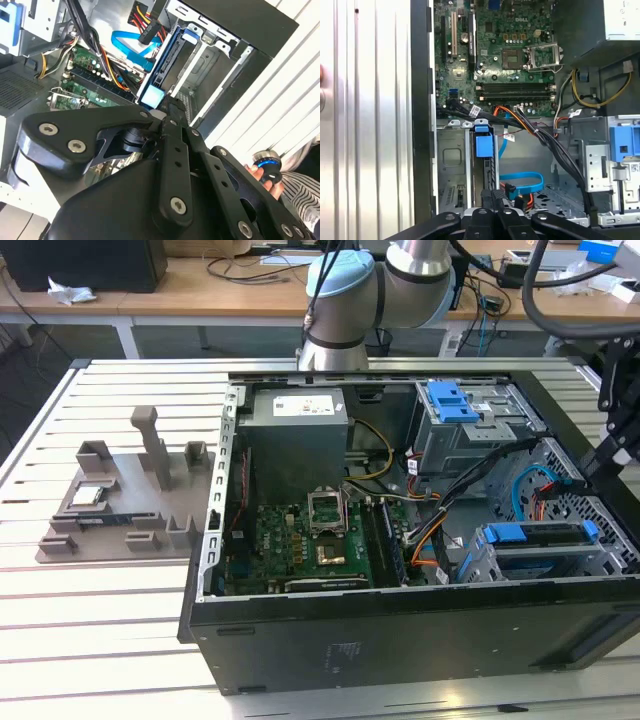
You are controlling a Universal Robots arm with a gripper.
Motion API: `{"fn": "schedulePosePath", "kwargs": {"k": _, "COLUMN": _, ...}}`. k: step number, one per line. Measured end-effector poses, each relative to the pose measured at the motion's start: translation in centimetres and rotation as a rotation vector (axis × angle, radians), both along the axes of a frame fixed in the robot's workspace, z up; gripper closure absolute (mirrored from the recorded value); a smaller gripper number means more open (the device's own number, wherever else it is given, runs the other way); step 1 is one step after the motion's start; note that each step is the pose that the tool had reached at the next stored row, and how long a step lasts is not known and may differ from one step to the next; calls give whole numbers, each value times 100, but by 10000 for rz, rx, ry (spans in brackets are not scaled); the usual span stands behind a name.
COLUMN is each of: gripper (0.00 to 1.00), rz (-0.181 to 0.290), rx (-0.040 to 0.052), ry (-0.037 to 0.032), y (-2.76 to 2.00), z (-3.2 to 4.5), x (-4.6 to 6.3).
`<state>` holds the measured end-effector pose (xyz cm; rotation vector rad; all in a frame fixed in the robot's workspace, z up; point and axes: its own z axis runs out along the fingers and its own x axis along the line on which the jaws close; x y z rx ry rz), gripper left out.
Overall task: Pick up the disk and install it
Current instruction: 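Insert the disk into the insertion slot, then insert the first disk wire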
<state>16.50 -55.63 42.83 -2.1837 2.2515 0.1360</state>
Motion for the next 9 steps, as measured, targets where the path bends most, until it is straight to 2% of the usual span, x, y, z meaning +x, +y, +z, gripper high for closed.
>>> {"fn": "schedulePosePath", "kwargs": {"k": 9, "gripper": 89, "rz": 0, "rx": 4, "ry": 0, "y": 0, "z": 18, "x": 0}}
